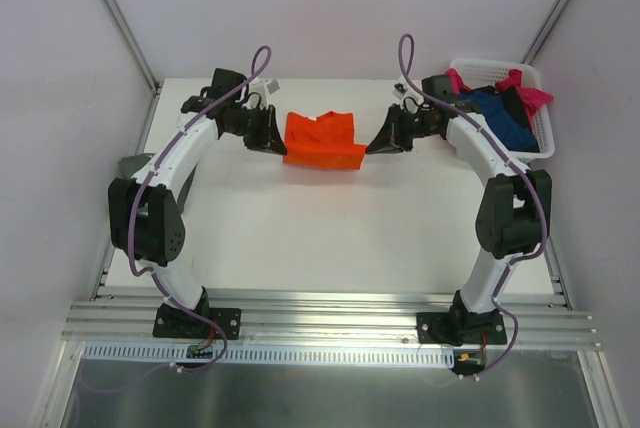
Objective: Fold and stack the t-shirts
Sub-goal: Fold the long partially folded tshirt into a neat square
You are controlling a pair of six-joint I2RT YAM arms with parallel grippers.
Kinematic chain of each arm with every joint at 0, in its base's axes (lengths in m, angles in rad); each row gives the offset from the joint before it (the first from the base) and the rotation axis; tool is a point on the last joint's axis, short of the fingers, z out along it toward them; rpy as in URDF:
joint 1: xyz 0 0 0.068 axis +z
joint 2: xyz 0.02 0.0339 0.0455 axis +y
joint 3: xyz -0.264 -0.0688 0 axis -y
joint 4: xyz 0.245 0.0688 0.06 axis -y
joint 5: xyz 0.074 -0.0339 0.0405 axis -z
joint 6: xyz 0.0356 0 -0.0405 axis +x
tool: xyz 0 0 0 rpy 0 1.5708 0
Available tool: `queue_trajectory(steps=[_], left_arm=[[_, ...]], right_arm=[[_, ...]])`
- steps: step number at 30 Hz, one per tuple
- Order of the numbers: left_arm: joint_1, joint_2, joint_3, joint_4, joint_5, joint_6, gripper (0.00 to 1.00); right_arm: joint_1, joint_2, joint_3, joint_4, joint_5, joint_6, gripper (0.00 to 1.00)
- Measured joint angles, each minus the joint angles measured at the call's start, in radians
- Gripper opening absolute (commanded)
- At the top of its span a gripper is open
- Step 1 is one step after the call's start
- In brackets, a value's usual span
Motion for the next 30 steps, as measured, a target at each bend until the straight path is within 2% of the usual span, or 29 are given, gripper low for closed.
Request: queue_trajectory(steps=[5,15,22,30], left_arm=[[0.000,0.026,0.117,0.000,-0.001,0.006,0.00],[0.000,0.040,0.136,-0.025,-0.002,0.010,0.00],[0.009,0.157,0.223,-0.028,-0.030,0.025,0.00],[0.054,0.418,0.409,-0.013,-0.073,0.041,0.00]], right_arm=[[-0.003,0.000,0.102,0.011,0.000,0.001,0.00],[-0.009,0.045,0.188,0.010,0.000,-0.004,0.00],[-0.009,0.244,0.340,0.027,0.002,-0.003,0.00],[-0.008,0.509,0.580,0.088,0.010,0.000,0.01]])
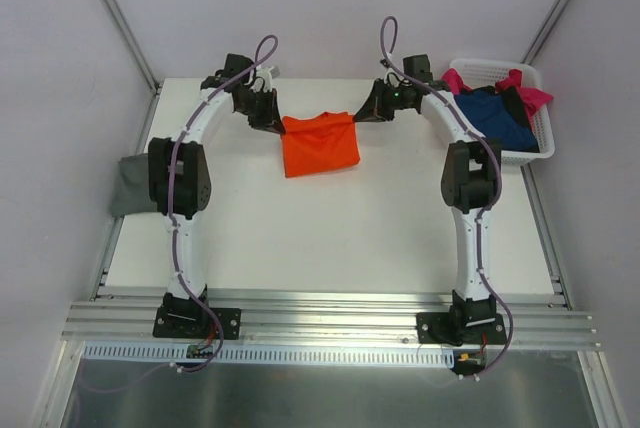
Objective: Fold and stack the t-shirts
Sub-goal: Fold the long partially folded tshirt into a neat square, then put the neatly folded tshirt into the corner of the board with the left arm
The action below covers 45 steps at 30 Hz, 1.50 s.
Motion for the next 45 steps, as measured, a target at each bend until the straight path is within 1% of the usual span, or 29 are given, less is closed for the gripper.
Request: queue_trajectory(steps=[2,5,6,7,8,9,10,11,13,15,18,21,22,23,25,28,31,37,43,45], left_arm=[[0.010,0.084,0.077,0.011,-0.015,0.007,0.00],[0.019,0.178,0.172,0.023,-0.035,0.011,0.00],[0.019,0.196,0.191,0.025,-0.042,0.011,0.00],[0.021,0.216,0.211,0.032,-0.051,0.010,0.15],[0.021,0.233,0.231,0.036,-0.063,0.013,0.31],[0.021,0.249,0.252,0.041,-0.082,0.012,0.60],[0.021,0.261,0.267,0.052,-0.101,0.016,0.71],[0.021,0.270,0.279,0.058,-0.124,0.008,0.84],[0.017,0.277,0.285,0.068,-0.174,0.006,0.94],[0.015,0.278,0.284,0.069,-0.220,0.005,0.99],[0.006,0.263,0.272,0.079,-0.283,0.006,0.99],[-0.014,0.209,0.209,0.080,-0.321,0.008,0.99],[-0.020,0.187,0.187,0.075,-0.319,0.008,0.99],[-0.024,0.166,0.168,0.071,-0.319,0.008,0.99],[-0.035,0.133,0.143,0.069,-0.305,0.006,0.99],[-0.037,0.113,0.134,0.067,-0.264,-0.003,0.99],[-0.027,0.114,0.120,0.065,-0.227,-0.024,0.99],[0.006,0.138,0.094,0.049,-0.169,-0.072,0.99],[0.043,0.230,0.110,0.049,-0.124,-0.094,0.99],[0.053,0.252,0.129,0.052,-0.089,-0.105,0.96]], right_arm=[[0.000,0.066,0.066,0.025,0.012,0.003,0.00],[0.001,0.129,0.122,0.064,0.036,0.021,0.01],[0.002,0.148,0.142,0.081,0.045,0.028,0.14],[0.005,0.165,0.158,0.096,0.058,0.036,0.37],[0.006,0.179,0.168,0.108,0.073,0.047,0.72],[0.010,0.197,0.189,0.118,0.092,0.048,0.92],[0.012,0.211,0.203,0.130,0.105,0.048,0.97],[0.015,0.224,0.216,0.140,0.120,0.047,0.97],[0.018,0.229,0.217,0.146,0.142,0.047,0.97],[0.022,0.223,0.212,0.156,0.156,0.045,0.97],[0.025,0.171,0.142,0.150,0.171,0.029,0.97],[0.025,0.109,0.089,0.129,0.177,0.020,0.97],[0.027,0.089,0.078,0.127,0.176,0.019,0.97],[0.027,0.070,0.071,0.126,0.176,0.018,0.99],[0.030,0.042,0.067,0.127,0.174,0.019,0.97],[0.037,0.026,0.067,0.138,0.163,0.035,0.97],[0.047,0.032,0.067,0.158,0.128,0.093,0.99],[0.071,0.095,0.068,0.186,0.055,0.206,1.00],[0.085,0.174,0.068,0.193,0.029,0.254,1.00],[0.085,0.192,0.071,0.193,0.026,0.261,1.00]])
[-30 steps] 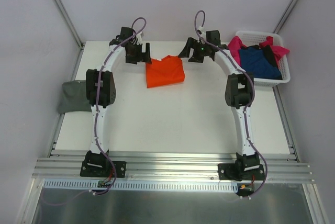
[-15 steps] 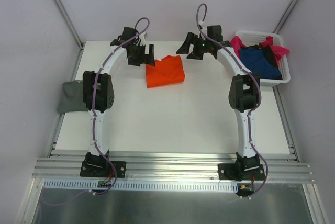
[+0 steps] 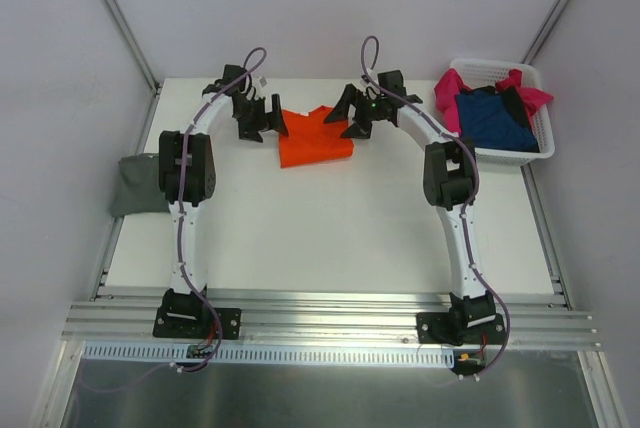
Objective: Fold and stack the t-shirts
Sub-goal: Put the neatly folded tshirt into the corner of the board with the left arm
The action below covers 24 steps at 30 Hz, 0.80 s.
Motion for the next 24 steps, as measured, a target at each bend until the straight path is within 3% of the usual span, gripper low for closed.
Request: queue_trajectory(steps=[8,14,15,18,19,24], left_arm=[[0.016,0.047,0.017,0.069,0.143,-0.062,0.81],[0.004,0.079,0.016,0.117,0.253,-0.127,0.64],[0.002,0.084,0.016,0.124,0.268,-0.136,0.60],[-0.006,0.101,0.015,0.131,0.275,-0.159,0.20],[-0.010,0.111,0.012,0.132,0.276,-0.171,0.00],[-0.011,0.119,-0.005,0.139,0.292,-0.184,0.00]], right_arm=[[0.002,0.021,0.012,0.006,-0.002,0.006,0.97],[0.006,0.038,0.021,0.014,-0.002,0.007,0.97],[0.006,0.039,0.021,0.015,-0.002,0.006,0.97],[0.008,0.040,0.025,0.015,-0.001,0.006,0.97],[0.008,0.040,0.025,0.015,-0.001,0.006,0.97],[0.009,0.041,0.026,0.014,-0.001,0.005,0.97]])
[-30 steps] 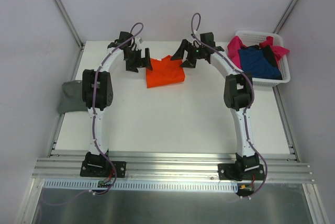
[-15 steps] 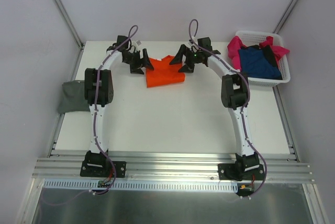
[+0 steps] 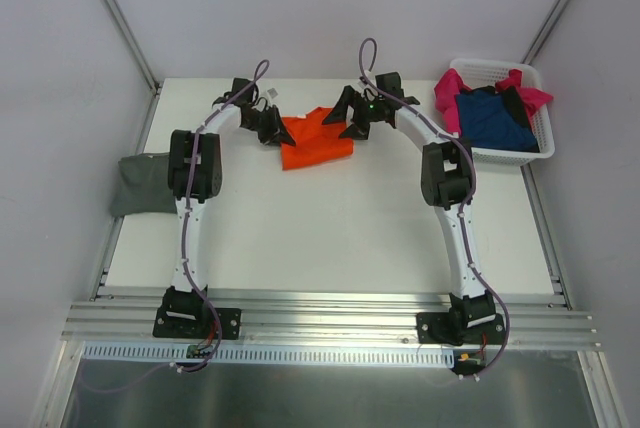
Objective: Fold and stack the t-shirts
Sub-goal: Put the neatly folded tshirt into the corner of the board with the left arm
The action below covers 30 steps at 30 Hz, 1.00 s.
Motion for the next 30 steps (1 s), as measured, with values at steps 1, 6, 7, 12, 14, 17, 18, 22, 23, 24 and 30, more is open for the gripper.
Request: queue_trajectory(steps=[1,6,7,12,14,17,18,22,23,24,30], left_arm=[[0.000,-0.005,-0.007,0.001,0.000,0.000,0.00],[0.002,-0.064,-0.050,-0.050,-0.063,0.062,0.00],[0.002,-0.082,-0.059,-0.070,-0.081,0.085,0.00],[0.059,-0.248,-0.174,-0.182,-0.132,0.203,0.00],[0.108,-0.323,-0.219,-0.236,-0.143,0.250,0.00],[0.198,-0.427,-0.255,-0.332,-0.163,0.330,0.00],[0.221,-0.449,-0.264,-0.354,-0.172,0.351,0.00],[0.296,-0.530,-0.297,-0.443,-0.225,0.434,0.00],[0.304,-0.549,-0.311,-0.459,-0.240,0.451,0.00],[0.309,-0.565,-0.324,-0.473,-0.252,0.463,0.00],[0.366,-0.668,-0.389,-0.555,-0.298,0.532,0.00]], right_arm=[[0.000,0.000,0.000,0.000,0.000,-0.001,0.97],[-0.005,-0.002,-0.003,-0.002,-0.010,-0.005,0.97],[-0.007,-0.008,-0.014,-0.002,-0.013,-0.007,0.97],[-0.061,-0.069,-0.080,-0.075,-0.008,-0.064,0.97],[-0.106,-0.096,-0.097,-0.103,-0.001,-0.095,0.97],[-0.174,-0.137,-0.123,-0.137,0.011,-0.132,0.97],[-0.198,-0.151,-0.131,-0.143,0.016,-0.143,0.97],[-0.250,-0.186,-0.154,-0.163,0.026,-0.170,0.97],[-0.252,-0.191,-0.158,-0.166,0.026,-0.172,0.97],[-0.251,-0.192,-0.161,-0.168,0.025,-0.174,0.97],[-0.224,-0.192,-0.164,-0.176,0.021,-0.175,0.97]])
